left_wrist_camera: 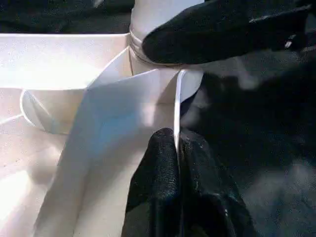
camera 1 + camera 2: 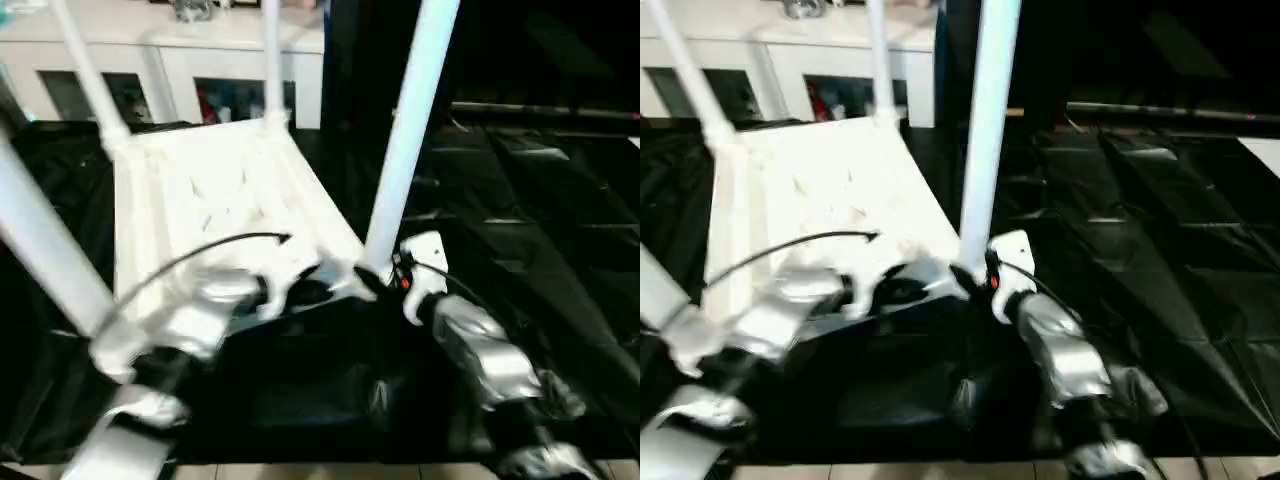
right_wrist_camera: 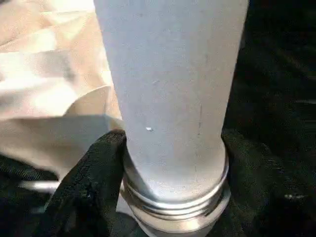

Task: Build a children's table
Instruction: Rotate leg to tighten

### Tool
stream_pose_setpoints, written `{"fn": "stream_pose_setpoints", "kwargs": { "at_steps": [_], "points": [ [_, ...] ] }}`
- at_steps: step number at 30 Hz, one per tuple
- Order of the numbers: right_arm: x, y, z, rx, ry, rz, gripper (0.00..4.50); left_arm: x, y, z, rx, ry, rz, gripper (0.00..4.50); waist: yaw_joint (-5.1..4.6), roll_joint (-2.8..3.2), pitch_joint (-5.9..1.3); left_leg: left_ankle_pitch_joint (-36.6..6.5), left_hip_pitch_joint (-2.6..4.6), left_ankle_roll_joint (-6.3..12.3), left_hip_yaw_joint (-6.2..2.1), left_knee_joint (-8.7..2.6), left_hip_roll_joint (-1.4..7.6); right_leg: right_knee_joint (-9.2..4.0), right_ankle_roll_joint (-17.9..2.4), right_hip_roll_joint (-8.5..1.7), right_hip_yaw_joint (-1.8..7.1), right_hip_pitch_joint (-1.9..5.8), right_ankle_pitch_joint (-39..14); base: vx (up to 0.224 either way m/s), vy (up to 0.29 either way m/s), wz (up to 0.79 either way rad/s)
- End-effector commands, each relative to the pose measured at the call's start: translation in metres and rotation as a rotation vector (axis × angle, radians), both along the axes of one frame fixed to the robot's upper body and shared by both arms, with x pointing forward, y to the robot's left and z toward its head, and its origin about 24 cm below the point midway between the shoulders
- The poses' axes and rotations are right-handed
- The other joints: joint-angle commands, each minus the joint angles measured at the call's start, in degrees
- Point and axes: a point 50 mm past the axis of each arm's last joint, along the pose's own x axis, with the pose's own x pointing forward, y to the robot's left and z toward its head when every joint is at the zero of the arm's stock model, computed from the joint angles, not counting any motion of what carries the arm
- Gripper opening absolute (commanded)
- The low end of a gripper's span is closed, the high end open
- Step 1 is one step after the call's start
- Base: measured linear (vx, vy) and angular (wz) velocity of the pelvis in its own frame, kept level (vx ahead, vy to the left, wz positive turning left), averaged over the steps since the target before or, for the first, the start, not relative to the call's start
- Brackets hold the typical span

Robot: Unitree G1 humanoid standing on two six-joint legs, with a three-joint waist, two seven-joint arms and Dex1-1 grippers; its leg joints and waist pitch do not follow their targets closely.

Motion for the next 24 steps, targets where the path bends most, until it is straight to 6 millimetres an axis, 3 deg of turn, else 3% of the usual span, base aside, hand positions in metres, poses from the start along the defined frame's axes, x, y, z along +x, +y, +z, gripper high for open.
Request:
{"fn": "stream_pose_setpoints", "kwargs": {
  "at_steps": [1,4,5,8,11,17,24],
  "points": [
    [-0.010,0.039,-0.009,0.020,0.043,0.154,2.68,-0.008,-0.029,-0.007,-0.050,0.033,-0.035,0.00,0.08,-0.66,-2.56,-12.7,-0.53,1.02,0.54,-3.80,-0.22,-4.87,-8.8,-1.52,1.47,2.38,-15.4,0.000,0.000,0.00],
    [-0.010,0.040,-0.001,0.072,0.002,0.199,2.68,-0.006,-0.025,-0.005,-0.052,0.019,-0.046,0.00,0.31,-0.67,-2.76,-10.2,-0.68,2.55,0.68,-3.56,-0.30,-4.47,-9.7,-1.41,1.47,2.67,-10.6,0.000,0.000,0.00],
    [-0.010,0.039,0.000,0.084,-0.002,0.202,3.24,-0.006,-0.024,-0.005,-0.052,0.021,-0.049,0.00,0.36,-0.65,-2.75,-10.0,-0.74,2.68,0.68,-3.57,-0.32,-4.44,-9.8,-1.42,1.46,2.73,-10.4,0.000,0.000,0.00],
    [-0.009,0.031,0.007,0.091,-0.038,0.253,3.59,-0.006,-0.014,-0.003,-0.053,0.018,-0.065,0.00,0.41,-0.58,-2.68,-11.4,-0.68,2.93,0.69,-3.66,-0.26,-4.68,-9.8,-1.47,1.39,2.67,-12.5,0.000,0.000,0.00],
    [-0.017,0.017,0.009,0.045,-0.048,0.439,3.83,-0.008,0.002,0.001,-0.087,0.015,-0.125,0.00,0.62,-0.47,-2.68,-11.7,-0.79,3.32,0.53,-3.66,-0.16,-4.69,-9.8,-1.52,1.35,2.90,-12.2,0.000,0.000,0.00],
    [-0.028,-0.011,0.012,-0.002,-0.022,0.591,3.83,-0.020,0.028,0.005,-0.115,0.066,-0.252,0.00,0.36,-0.45,-2.60,-12.0,-0.79,4.01,0.60,-3.71,0.08,-4.53,-10.9,-1.55,1.35,2.75,-12.2,0.000,0.000,0.00],
    [-0.032,-0.023,0.014,-0.031,0.001,0.675,3.83,-0.030,0.050,0.006,-0.111,0.137,-0.323,0.00,0.42,-0.20,-2.72,-10.2,-0.49,4.16,0.80,-3.54,0.26,-3.98,-13.2,-1.45,1.44,2.51,-7.9,0.000,0.000,0.00]
  ]
}}
